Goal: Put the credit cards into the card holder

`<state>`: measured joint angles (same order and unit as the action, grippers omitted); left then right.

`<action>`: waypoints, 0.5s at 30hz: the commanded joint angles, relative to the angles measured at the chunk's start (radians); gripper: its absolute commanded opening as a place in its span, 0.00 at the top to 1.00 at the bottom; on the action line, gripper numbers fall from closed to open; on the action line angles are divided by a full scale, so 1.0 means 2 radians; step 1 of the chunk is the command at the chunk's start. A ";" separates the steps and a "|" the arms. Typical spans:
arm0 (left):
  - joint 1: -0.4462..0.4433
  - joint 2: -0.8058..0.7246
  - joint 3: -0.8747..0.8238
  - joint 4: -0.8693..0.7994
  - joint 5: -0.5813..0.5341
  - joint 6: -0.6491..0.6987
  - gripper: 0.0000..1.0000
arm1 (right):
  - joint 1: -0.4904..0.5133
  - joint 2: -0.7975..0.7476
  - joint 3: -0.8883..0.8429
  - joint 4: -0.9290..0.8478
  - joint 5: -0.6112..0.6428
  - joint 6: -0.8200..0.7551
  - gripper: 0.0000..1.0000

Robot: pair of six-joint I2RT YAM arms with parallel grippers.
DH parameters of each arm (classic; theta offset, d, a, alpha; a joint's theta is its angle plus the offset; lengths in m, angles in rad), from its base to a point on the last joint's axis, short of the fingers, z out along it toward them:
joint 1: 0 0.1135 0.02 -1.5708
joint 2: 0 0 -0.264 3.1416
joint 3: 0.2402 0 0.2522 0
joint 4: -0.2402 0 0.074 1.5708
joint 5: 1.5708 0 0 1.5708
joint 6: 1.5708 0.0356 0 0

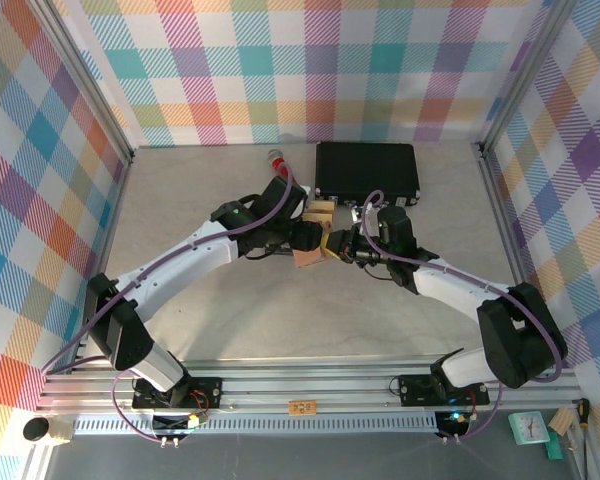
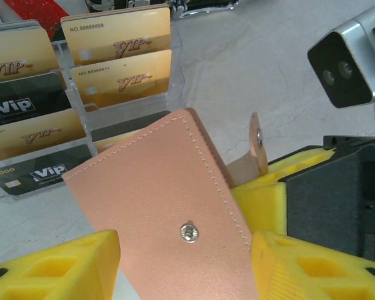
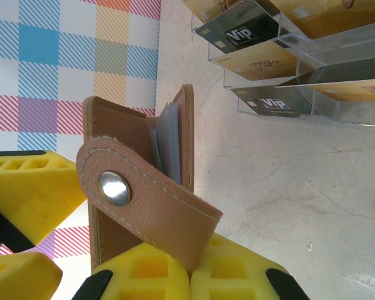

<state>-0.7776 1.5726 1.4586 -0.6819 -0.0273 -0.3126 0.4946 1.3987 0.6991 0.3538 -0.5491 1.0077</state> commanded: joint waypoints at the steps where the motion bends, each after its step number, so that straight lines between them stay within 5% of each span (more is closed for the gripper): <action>1: -0.010 0.018 0.021 -0.013 -0.016 0.009 0.43 | 0.004 -0.006 -0.007 0.005 0.003 -0.012 1.00; 11: -0.029 0.063 0.057 -0.047 -0.071 0.020 0.43 | 0.005 -0.009 -0.013 0.005 0.006 -0.011 1.00; 15: -0.029 0.057 0.042 -0.057 -0.093 0.022 0.59 | 0.005 -0.013 -0.015 0.001 0.010 -0.013 1.00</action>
<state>-0.8261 1.6947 1.5352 -0.7391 -0.1467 -0.2852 0.4988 1.3987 0.6769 0.3489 -0.5312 1.0065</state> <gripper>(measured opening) 0.430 0.065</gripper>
